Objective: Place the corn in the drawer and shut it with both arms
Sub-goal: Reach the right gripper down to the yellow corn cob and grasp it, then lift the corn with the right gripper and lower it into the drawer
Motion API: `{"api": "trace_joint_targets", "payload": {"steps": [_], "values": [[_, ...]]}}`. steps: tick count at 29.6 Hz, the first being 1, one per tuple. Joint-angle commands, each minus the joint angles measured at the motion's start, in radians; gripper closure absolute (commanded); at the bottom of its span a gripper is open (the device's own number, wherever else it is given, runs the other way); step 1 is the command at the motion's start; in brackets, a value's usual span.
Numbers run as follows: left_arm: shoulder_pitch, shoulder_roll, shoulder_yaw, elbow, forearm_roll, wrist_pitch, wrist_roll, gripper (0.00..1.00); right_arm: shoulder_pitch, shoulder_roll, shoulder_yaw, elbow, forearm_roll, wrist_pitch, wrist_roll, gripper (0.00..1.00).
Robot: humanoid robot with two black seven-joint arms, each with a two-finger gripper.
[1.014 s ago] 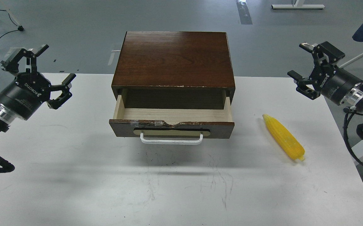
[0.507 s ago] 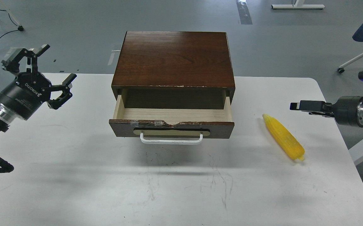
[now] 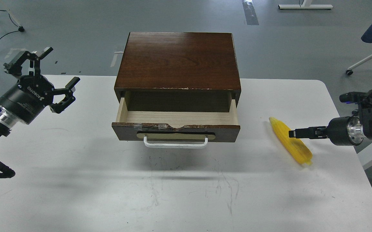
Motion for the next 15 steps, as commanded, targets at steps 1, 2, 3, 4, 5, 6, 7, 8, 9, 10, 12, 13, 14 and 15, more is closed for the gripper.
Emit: {"api": "trace_joint_targets", "payload": {"steps": [1,2,3,4,5,6,7,8,9,10,12,13,14,15], "values": [[0.0,0.001,-0.001,0.0,0.001,0.0,0.0,0.0,-0.005,0.007,-0.003,0.0,0.0,-0.005,0.0,0.03],[0.0,0.0,-0.001,0.0,0.005,0.0,0.0,0.0,-0.005,0.008,-0.003,0.002,0.0,-0.01,0.0,0.06],[0.0,0.0,-0.001,0.0,0.005,0.0,0.0,0.0,-0.005,0.008,-0.003,0.002,0.0,-0.01,0.0,0.06],[0.0,0.0,-0.001,0.0,0.005,0.0,0.0,0.0,-0.006,0.016,-0.003,0.002,0.0,-0.012,0.0,0.1],[0.0,0.001,-0.001,0.0,0.005,0.0,0.0,0.0,-0.006,0.022,-0.005,0.003,0.0,-0.012,0.0,0.14],[0.0,0.001,-0.001,0.0,0.005,0.0,0.0,0.0,-0.006,0.023,-0.005,0.003,0.0,-0.012,0.0,0.17],[0.0,0.001,-0.002,0.0,0.005,0.0,0.0,0.0,-0.008,0.023,-0.006,0.006,0.0,-0.012,0.0,0.26],[0.0,0.001,-0.004,0.0,0.005,0.0,0.0,0.0,-0.009,0.023,-0.008,0.008,0.0,-0.012,0.0,0.3],[0.0,0.001,-0.005,0.0,0.005,0.0,0.0,0.0,-0.008,0.023,-0.014,0.009,0.0,-0.012,0.0,0.35],[0.0,0.001,-0.005,0.0,0.005,0.0,0.0,0.0,-0.005,0.025,-0.031,0.009,0.002,-0.012,0.0,0.45],[0.0,0.001,-0.007,0.0,0.005,0.0,0.0,0.0,0.0,0.025,-0.045,0.011,0.002,-0.012,0.0,0.58],[0.0,0.001,-0.007,0.0,0.005,0.0,0.0,0.0,0.002,0.025,-0.046,0.011,0.002,-0.012,0.0,0.7],[0.0,0.001,-0.007,0.0,0.005,0.0,0.0,0.0,0.002,0.023,-0.046,0.011,0.002,-0.012,0.0,0.75],[0.0,0.001,-0.008,0.0,0.005,0.0,0.0,0.0,0.006,0.023,-0.046,0.012,0.003,-0.012,0.0,0.82]]}}
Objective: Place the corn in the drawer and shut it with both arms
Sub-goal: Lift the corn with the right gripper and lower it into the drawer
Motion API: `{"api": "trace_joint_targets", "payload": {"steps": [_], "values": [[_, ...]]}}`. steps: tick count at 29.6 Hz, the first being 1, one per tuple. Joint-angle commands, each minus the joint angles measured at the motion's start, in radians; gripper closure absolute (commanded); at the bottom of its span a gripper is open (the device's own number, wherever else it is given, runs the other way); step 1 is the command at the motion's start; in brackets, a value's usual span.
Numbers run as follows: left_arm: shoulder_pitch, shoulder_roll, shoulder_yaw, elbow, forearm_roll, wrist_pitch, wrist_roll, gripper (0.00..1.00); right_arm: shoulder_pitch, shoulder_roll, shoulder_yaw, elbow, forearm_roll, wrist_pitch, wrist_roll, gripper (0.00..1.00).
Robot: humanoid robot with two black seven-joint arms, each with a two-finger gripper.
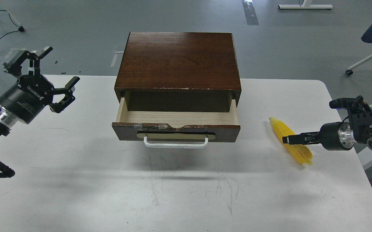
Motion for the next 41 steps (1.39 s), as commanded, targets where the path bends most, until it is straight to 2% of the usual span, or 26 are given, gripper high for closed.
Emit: {"api": "trace_joint_targets", "payload": {"steps": [1,7,15,20,22,23,27,29,32,37,41], "values": [[0.0,0.0,-0.002,0.0,0.0,0.0,0.0,0.0,0.008,-0.003,-0.005,0.002,0.004,0.0,0.0,0.84],[-0.001,0.0,-0.002,0.0,0.0,0.0,0.0,0.0,0.132,-0.026,0.009,0.077,0.027,-0.002,0.0,0.84],[-0.005,0.002,-0.003,0.0,0.0,0.0,0.0,0.0,0.507,-0.043,-0.002,0.156,0.224,0.021,0.0,0.84],[-0.008,0.003,-0.005,0.0,0.001,0.0,0.0,0.0,0.666,0.043,-0.035,0.241,0.223,0.057,0.0,0.83],[-0.008,0.005,-0.005,0.0,0.001,0.0,0.0,0.0,0.744,0.107,-0.116,0.284,0.215,0.057,0.0,0.83],[-0.008,0.005,-0.005,0.0,0.001,0.0,0.0,0.0,0.745,0.108,-0.117,0.285,0.215,0.057,0.0,0.83],[-0.008,0.017,-0.005,-0.002,0.001,0.0,0.0,0.0,0.821,0.258,-0.226,0.311,0.15,0.043,0.0,0.83],[-0.008,0.018,-0.005,-0.002,0.001,0.0,0.0,0.0,0.823,0.293,-0.233,0.304,0.107,0.032,0.0,0.83],[-0.008,0.029,-0.005,-0.002,0.0,0.0,0.0,0.0,0.824,0.361,-0.267,0.303,-0.002,-0.029,0.0,0.83],[-0.008,0.031,-0.005,-0.002,0.001,0.0,0.0,0.0,0.829,0.416,-0.336,0.304,-0.104,-0.1,0.0,0.82],[-0.006,0.031,-0.005,-0.002,0.0,0.0,0.0,0.0,0.829,0.436,-0.347,0.304,-0.116,-0.107,0.0,0.78]]}}
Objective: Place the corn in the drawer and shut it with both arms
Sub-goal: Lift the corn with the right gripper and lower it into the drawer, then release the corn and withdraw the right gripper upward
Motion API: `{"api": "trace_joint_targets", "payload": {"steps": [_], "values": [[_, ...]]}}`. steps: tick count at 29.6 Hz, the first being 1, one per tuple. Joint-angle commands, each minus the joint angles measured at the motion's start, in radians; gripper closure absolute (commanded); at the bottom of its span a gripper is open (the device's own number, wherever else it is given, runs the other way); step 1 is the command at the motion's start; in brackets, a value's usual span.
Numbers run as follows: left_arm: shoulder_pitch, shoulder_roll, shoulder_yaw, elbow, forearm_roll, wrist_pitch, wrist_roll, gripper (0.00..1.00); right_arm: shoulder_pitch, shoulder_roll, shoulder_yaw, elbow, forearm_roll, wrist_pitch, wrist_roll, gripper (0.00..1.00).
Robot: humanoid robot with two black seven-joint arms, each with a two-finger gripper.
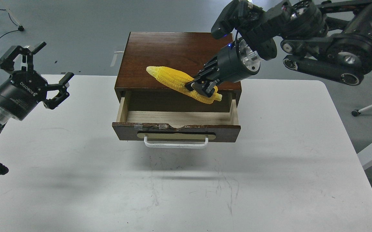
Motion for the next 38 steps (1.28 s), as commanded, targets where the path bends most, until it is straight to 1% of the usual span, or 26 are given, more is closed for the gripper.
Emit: {"api": "trace_joint_targets", "payload": {"steps": [1,2,3,4,6,7,8,9,10,12,17,20,21,22,23,24,25,28,30,31,33,34,35,38], "values": [[0.001,0.0,0.0,0.0,-0.001,0.0,0.0,0.0,0.0,0.021,-0.011,0.0,-0.012,-0.007,0.0,0.7],[0.001,0.0,0.0,0.0,-0.001,0.0,0.0,0.0,-0.001,0.027,-0.013,-0.001,-0.01,-0.007,0.0,0.62],[0.001,0.002,0.0,0.0,-0.001,0.0,0.0,0.0,-0.003,0.032,-0.016,-0.001,-0.01,-0.007,0.0,0.45],[0.001,0.002,0.0,0.0,0.001,0.0,0.0,0.0,-0.006,0.032,-0.016,-0.003,-0.009,-0.007,0.0,0.35],[0.001,0.003,0.002,0.0,0.001,0.0,0.0,0.0,-0.01,0.029,-0.016,-0.001,-0.009,-0.009,0.0,0.28],[0.001,0.003,0.002,0.0,0.001,0.0,0.0,0.0,-0.01,0.029,-0.016,-0.001,-0.009,-0.009,0.0,0.28],[0.001,0.003,0.002,0.0,-0.001,0.0,0.0,0.0,-0.012,0.026,-0.016,-0.001,-0.006,-0.009,0.0,0.21],[0.001,0.003,0.003,0.0,-0.001,0.0,0.0,0.0,-0.01,0.025,-0.014,-0.001,0.0,-0.009,0.0,0.16],[0.001,0.003,0.005,0.0,-0.001,0.0,0.0,0.0,-0.01,0.024,-0.014,-0.001,0.002,-0.01,0.0,0.14],[-0.001,0.005,0.006,0.0,-0.001,0.0,0.0,0.0,-0.01,0.02,0.0,0.0,0.011,-0.015,0.0,0.08],[-0.001,0.025,0.002,0.015,-0.002,0.0,0.0,0.0,0.005,-0.029,0.056,0.002,0.108,-0.018,0.0,0.04],[-0.007,0.046,-0.01,0.015,-0.002,0.0,0.0,0.0,0.028,-0.103,0.095,0.006,0.212,-0.018,0.0,0.04],[-0.007,0.046,-0.027,0.015,-0.002,0.0,0.0,0.0,0.025,-0.144,0.121,0.0,0.27,-0.018,0.0,0.04],[-0.007,0.046,-0.027,0.015,-0.002,0.0,0.0,0.0,0.025,-0.144,0.121,0.0,0.27,-0.018,0.0,0.04],[-0.007,0.046,-0.056,0.015,-0.002,0.0,0.0,0.0,0.005,-0.216,0.157,-0.003,0.38,-0.018,0.0,0.04],[-0.007,0.046,-0.061,0.015,-0.002,0.0,0.0,0.0,-0.007,-0.238,0.164,-0.003,0.423,-0.02,0.0,0.04],[-0.007,0.046,-0.067,0.015,-0.001,0.0,0.0,0.0,-0.051,-0.289,0.174,-0.003,0.532,-0.02,0.0,0.04],[-0.011,0.048,-0.072,0.014,0.002,0.0,0.0,0.0,-0.134,-0.363,0.21,-0.003,0.696,-0.021,0.0,0.04],[-0.036,0.041,-0.073,0.008,0.056,0.0,0.0,0.0,-0.283,-0.449,0.283,-0.003,0.853,-0.023,0.0,0.04],[-0.043,0.041,-0.073,0.006,0.079,0.0,0.0,0.0,-0.321,-0.466,0.306,-0.003,0.878,-0.023,0.0,0.04],[-0.08,0.037,-0.073,0.0,0.213,0.0,0.0,0.0,-0.497,-0.517,0.422,-0.009,0.937,-0.027,0.0,0.04],[-0.08,0.037,-0.073,0.0,0.214,0.0,0.0,0.0,-0.498,-0.517,0.423,-0.009,0.938,-0.027,0.0,0.04],[-0.099,0.032,-0.073,-0.005,0.293,0.0,0.0,0.0,-0.582,-0.534,0.479,-0.012,0.956,-0.029,0.0,0.04],[-0.148,0.031,-0.078,-0.055,0.477,0.0,0.0,0.0,-0.736,-0.542,0.587,-0.021,0.985,-0.03,0.0,0.04]]}}
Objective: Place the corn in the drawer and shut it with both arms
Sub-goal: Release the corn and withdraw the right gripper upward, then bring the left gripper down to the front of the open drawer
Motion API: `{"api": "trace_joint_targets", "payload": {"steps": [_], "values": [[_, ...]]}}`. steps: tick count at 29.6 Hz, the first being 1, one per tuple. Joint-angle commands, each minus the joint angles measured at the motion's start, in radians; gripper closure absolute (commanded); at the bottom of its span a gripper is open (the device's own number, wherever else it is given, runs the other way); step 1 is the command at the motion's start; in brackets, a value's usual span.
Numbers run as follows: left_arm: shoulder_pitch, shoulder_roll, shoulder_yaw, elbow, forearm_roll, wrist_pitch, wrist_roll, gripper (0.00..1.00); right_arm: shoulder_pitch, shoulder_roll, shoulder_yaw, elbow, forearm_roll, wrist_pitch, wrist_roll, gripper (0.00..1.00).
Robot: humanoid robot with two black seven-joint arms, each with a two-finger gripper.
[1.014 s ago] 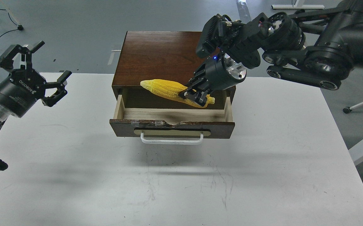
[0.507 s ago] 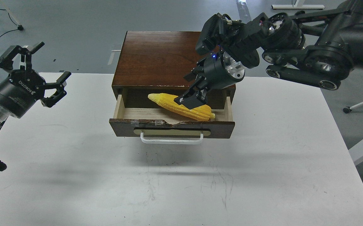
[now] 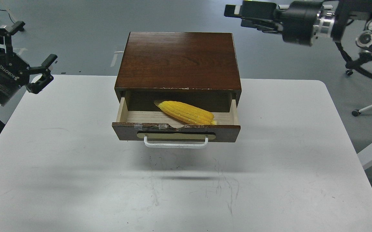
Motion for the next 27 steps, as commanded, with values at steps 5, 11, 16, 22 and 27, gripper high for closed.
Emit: {"api": "trace_joint_targets", "payload": {"steps": [5,11,16,22,27], "values": [[-0.087,-0.036,-0.03,-0.223,0.524,0.0,0.0,0.0,-0.327,-0.009,0.218,-0.05,0.116,-0.003,0.0,0.04],[-0.088,-0.153,-0.029,-0.441,1.073,0.0,0.0,0.0,-0.397,-0.006,0.221,-0.06,0.185,-0.023,0.0,0.04],[-0.073,-0.286,0.0,-0.487,1.366,0.0,0.0,0.05,-0.416,-0.006,0.221,-0.06,0.185,-0.033,0.0,0.04],[-0.052,-0.34,0.144,-0.472,1.418,0.082,0.0,1.0,-0.426,-0.009,0.22,-0.06,0.185,-0.033,0.0,0.04],[0.104,-0.322,0.16,-0.429,1.349,0.212,0.0,1.0,-0.439,-0.009,0.22,-0.06,0.185,-0.033,0.0,0.04]]}}
